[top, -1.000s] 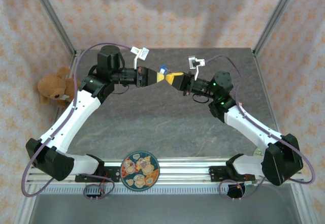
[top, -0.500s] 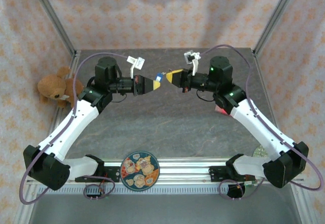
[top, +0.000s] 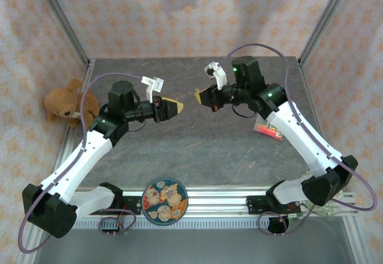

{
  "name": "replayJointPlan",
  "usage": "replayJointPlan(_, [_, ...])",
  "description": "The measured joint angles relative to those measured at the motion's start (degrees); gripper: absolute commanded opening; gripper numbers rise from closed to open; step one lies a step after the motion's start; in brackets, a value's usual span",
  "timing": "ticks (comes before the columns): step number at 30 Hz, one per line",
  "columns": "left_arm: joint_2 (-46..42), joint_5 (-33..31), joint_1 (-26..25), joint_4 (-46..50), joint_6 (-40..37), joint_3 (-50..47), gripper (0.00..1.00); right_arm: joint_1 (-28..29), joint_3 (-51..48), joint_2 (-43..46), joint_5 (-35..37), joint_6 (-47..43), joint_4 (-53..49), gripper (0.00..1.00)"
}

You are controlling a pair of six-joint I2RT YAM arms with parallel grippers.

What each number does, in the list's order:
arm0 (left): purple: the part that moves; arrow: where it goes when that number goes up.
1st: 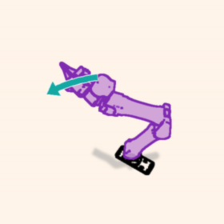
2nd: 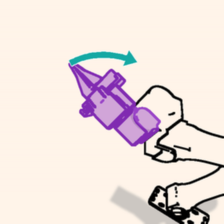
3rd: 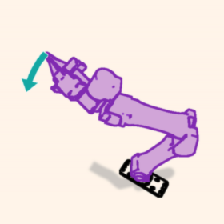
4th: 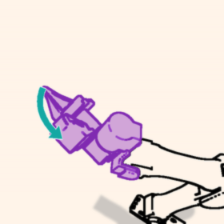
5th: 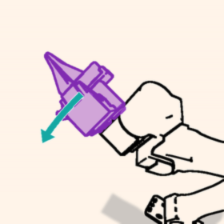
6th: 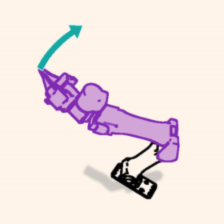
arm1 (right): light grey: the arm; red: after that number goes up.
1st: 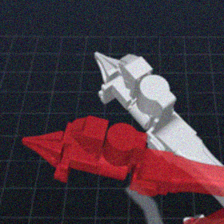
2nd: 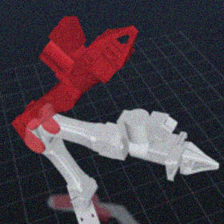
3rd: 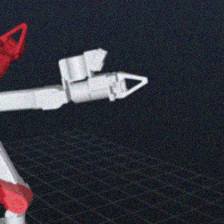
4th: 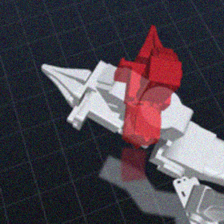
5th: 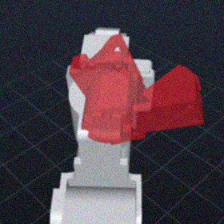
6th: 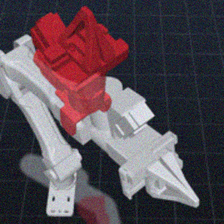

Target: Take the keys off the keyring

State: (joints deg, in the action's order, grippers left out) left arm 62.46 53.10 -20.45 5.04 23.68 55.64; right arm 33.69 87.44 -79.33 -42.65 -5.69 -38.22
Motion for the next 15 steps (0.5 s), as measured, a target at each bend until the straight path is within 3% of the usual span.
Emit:
replayJointPlan(11, [-5.2,-14.2,-4.7,1.4,-9.4,-5.0,0.49,2.3,8.2,-8.1,8.5,-4.0,-12.3,0.00])
replayJointPlan(15, [-5.9,-17.4,-5.2,-1.0,-10.5,-9.7,0.56,2.4,10.8,-10.7,10.6,-4.8,-16.7,0.00])
